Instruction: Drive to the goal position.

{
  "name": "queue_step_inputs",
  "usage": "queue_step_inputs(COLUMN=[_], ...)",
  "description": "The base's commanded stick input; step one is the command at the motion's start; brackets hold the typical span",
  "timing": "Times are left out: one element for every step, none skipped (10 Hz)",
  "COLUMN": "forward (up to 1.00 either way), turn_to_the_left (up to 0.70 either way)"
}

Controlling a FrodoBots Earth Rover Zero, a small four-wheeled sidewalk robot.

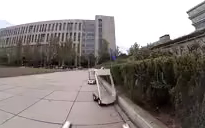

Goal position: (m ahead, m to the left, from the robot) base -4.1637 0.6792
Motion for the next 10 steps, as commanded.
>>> queue_step_inputs(forward=[0.06, 0.06, 0.06, 0.06, 0.06, 0.06, 0.06, 0.06, 0.06, 0.06], turn_to_the_left=[0.00, 0.00, 0.00, 0.00, 0.00, 0.00, 0.00, 0.00, 0.00, 0.00])
